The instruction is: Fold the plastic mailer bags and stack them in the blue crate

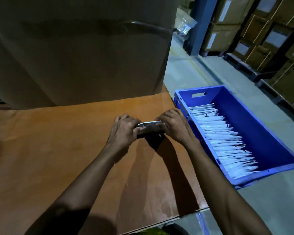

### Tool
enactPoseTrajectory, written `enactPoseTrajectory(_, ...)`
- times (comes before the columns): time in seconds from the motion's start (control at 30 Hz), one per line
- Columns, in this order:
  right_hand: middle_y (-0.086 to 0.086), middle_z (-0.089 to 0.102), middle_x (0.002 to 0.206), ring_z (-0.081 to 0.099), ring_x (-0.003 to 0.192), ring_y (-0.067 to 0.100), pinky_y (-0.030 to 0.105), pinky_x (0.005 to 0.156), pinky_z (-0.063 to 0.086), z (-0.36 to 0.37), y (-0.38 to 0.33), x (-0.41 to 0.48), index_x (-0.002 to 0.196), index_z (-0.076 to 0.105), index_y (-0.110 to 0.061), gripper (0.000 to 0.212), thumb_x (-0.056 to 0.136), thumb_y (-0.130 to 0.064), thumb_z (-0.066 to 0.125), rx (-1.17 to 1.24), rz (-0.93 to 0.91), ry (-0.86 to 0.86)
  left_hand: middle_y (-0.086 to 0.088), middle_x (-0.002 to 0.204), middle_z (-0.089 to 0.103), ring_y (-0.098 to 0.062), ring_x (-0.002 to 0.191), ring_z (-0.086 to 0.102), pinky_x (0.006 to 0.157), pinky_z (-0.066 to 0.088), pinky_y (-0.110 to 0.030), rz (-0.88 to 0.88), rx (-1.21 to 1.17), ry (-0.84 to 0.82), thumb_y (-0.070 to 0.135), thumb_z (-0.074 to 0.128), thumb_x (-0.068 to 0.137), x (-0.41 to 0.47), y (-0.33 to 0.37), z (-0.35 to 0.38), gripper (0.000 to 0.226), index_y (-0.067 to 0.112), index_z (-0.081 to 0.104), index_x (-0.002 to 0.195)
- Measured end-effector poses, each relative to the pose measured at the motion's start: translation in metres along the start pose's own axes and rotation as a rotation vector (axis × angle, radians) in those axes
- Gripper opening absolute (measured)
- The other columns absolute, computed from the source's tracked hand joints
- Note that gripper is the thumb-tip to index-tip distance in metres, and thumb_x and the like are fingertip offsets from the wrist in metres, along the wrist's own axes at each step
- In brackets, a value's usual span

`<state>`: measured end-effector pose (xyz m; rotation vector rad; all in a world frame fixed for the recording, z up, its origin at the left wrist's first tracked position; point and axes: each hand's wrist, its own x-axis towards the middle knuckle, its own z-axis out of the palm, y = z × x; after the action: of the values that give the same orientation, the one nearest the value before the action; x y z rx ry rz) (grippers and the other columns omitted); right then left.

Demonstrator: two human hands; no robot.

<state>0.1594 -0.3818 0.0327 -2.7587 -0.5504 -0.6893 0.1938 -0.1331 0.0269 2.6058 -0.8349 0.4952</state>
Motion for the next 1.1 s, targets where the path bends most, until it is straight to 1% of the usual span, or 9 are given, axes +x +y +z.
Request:
enactPoseTrajectory(0.1,0.0,0.075,0.092,0.064,0.089,0.024,0.041,0.081,0.051,-0.018,0.021,0.02,0.102,0.079,-0.018,0.013,0.089,-0.02,0.08,0.036,-0.028,-0.001,-0.001,0.086,0.072,-0.031,0.092,0.061,0.078,0.042,-0.042,-0.023,-0.067,-0.018,0.038,0.065,0.087,0.021,0.01,-0.013,0.022,0.023,0.077,0.097)
enactPoseTrajectory(0.17,-0.001,0.075,0.093,0.062,0.086,0.021,0.036,0.071,0.051,-0.033,0.037,0.026,0.106,0.079,-0.019,0.019,0.088,-0.023,0.083,0.095,-0.016,0.009,-0.003,0.087,0.073,-0.032,0.09,0.062,0.074,0.046,-0.039,-0.002,-0.113,-0.012,0.037,0.066,0.086,0.04,0.022,-0.02,0.023,0.021,0.078,0.098)
enactPoseTrajectory(0.27,-0.007,0.075,0.101,0.061,0.09,0.016,0.03,0.071,0.047,-0.058,0.07,0.032,0.12,0.075,-0.025,0.036,0.086,-0.033,0.084,0.151,-0.023,0.001,-0.003,0.09,0.075,-0.029,0.089,0.063,0.072,0.048,-0.038,0.068,-0.158,0.043,0.025,0.073,0.087,0.076,0.051,-0.019,0.014,0.018,0.08,0.097)
enactPoseTrajectory(0.4,-0.002,0.073,0.086,0.062,0.082,0.028,0.039,0.066,0.048,-0.09,0.129,0.039,0.101,0.08,-0.022,0.013,0.088,-0.022,0.077,0.085,-0.08,-0.024,0.005,0.089,0.073,-0.023,0.092,0.06,0.073,0.044,-0.038,0.08,-0.146,0.153,0.018,0.072,0.082,0.127,0.099,0.006,0.014,0.024,0.078,0.093)
enactPoseTrajectory(0.53,-0.002,0.075,0.089,0.063,0.085,0.026,0.04,0.069,0.049,-0.122,0.201,0.031,0.097,0.08,-0.022,0.006,0.091,-0.023,0.08,0.03,-0.051,-0.006,0.005,0.085,0.072,-0.022,0.093,0.059,0.076,0.039,-0.035,0.07,-0.113,0.19,0.022,0.066,0.074,0.176,0.15,0.042,0.018,0.023,0.076,0.09)
enactPoseTrajectory(0.63,0.003,0.075,0.085,0.063,0.08,0.029,0.037,0.066,0.05,-0.131,0.256,0.022,0.094,0.08,-0.018,0.008,0.089,-0.023,0.083,0.022,-0.018,-0.026,-0.002,0.088,0.072,-0.03,0.092,0.063,0.086,0.041,-0.038,-0.027,-0.137,0.149,0.026,0.076,0.077,0.206,0.18,0.076,0.023,0.019,0.075,0.099)
enactPoseTrajectory(0.8,0.007,0.074,0.086,0.066,0.084,0.034,0.037,0.067,0.049,-0.126,0.328,0.004,0.095,0.08,-0.016,0.01,0.087,-0.021,0.085,0.047,0.125,-0.097,-0.021,0.127,0.064,-0.042,0.121,0.056,0.098,0.044,-0.046,-0.264,-0.259,-0.104,0.029,0.084,0.084,0.233,0.219,0.131,0.071,0.007,0.052,0.143)
enactPoseTrajectory(0.93,0.01,0.077,0.096,0.07,0.093,0.035,0.038,0.078,0.053,-0.114,0.361,-0.002,0.103,0.081,-0.017,0.016,0.086,-0.017,0.08,0.093,0.186,-0.152,-0.027,0.12,0.064,-0.045,0.115,0.06,0.086,0.047,-0.046,-0.682,-0.38,-0.099,0.034,0.08,0.09,0.246,0.246,0.162,0.065,-0.001,0.043,0.131)
enactPoseTrajectory(1.1,0.012,0.077,0.092,0.071,0.088,0.036,0.042,0.073,0.057,-0.096,0.377,0.007,0.097,0.082,-0.015,0.017,0.082,-0.008,0.081,0.114,0.144,-0.166,-0.022,0.142,0.052,-0.041,0.135,0.045,0.107,0.041,-0.047,-0.722,-0.204,-0.399,0.048,0.074,0.091,0.247,0.264,0.218,0.084,-0.003,0.035,0.145)
